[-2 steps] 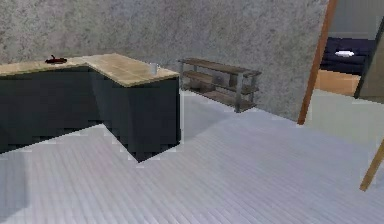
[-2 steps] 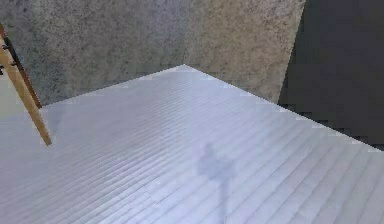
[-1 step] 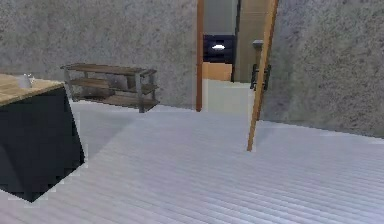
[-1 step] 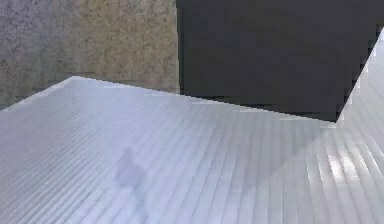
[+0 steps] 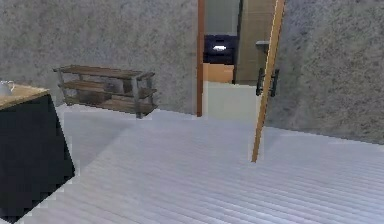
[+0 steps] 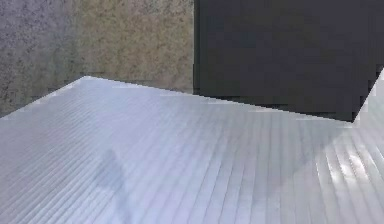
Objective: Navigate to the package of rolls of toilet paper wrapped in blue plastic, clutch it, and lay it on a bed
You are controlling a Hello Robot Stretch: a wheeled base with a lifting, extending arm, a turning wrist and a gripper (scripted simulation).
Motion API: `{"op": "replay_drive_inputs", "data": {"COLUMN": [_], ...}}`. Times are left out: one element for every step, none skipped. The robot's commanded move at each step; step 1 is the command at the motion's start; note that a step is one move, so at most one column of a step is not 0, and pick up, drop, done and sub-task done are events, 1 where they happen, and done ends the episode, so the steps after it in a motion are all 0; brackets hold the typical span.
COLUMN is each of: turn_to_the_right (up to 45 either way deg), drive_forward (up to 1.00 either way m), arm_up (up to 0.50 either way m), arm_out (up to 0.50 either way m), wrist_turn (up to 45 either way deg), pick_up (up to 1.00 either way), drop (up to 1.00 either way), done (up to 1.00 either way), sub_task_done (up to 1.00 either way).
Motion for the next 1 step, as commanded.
{"op": "replay_drive_inputs", "data": {"turn_to_the_right": [3.0], "drive_forward": [0.00], "arm_up": [0.00], "arm_out": [0.00], "wrist_turn": [0.0], "pick_up": [0.00], "drop": [0.00], "done": [0.00], "sub_task_done": [0.00]}}
